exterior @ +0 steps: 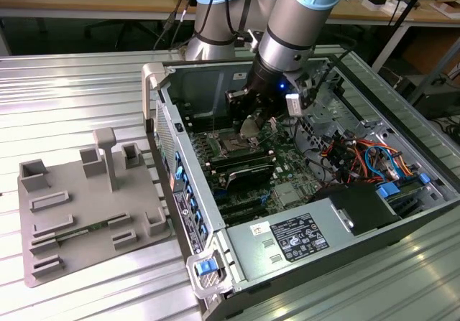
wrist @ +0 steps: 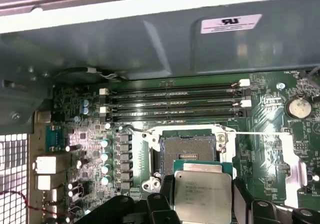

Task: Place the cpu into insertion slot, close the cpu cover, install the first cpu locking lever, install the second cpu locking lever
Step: 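Place the cpu into insertion slot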

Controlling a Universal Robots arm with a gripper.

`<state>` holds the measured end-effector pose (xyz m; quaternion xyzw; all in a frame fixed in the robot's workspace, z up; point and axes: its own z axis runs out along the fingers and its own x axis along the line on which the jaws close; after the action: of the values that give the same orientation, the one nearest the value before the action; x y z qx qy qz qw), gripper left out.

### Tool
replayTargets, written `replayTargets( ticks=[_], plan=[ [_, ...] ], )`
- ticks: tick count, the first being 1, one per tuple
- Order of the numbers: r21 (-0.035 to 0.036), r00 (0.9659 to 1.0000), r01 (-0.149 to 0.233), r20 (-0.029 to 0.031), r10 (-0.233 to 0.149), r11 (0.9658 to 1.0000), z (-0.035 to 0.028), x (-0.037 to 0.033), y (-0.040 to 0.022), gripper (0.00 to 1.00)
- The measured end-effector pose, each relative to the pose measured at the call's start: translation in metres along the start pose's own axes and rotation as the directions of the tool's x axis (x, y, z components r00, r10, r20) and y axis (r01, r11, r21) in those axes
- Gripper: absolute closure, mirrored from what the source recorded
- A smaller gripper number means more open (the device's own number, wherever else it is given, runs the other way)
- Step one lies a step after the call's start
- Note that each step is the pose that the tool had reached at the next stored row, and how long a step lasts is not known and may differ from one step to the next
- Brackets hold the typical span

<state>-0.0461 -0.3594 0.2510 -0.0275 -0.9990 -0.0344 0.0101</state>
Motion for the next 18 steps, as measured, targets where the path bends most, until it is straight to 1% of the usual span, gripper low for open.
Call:
replayTargets(
  ticks=[2,3,7,10,13,14,18],
  plan=[
    [0.0012,0.9991,-0.043,0.0031,0.043,0.9991,0.0001,0.0,0.0,0.45],
    [0.0015,0.9984,-0.056,0.004,0.056,0.9984,0.0001,0.0,0.0,0.45],
    [0.0029,0.9949,-0.101,0.0073,0.101,0.9949,0.0002,0.0,0.0,0.45],
    [0.0037,0.992,-0.126,0.0092,0.126,0.992,0.0003,0.0,0.0,0.45],
    [0.0042,0.9877,-0.156,0.0115,0.156,0.9877,0.0004,0.0,0.0,0.45],
    [0.0043,0.9858,-0.168,0.0124,0.168,0.9858,0.0004,0.0,0.0,0.45],
    [0.0046,0.98,-0.199,0.0147,0.199,0.9801,0.0006,0.0,0.0,0.45]
  ],
)
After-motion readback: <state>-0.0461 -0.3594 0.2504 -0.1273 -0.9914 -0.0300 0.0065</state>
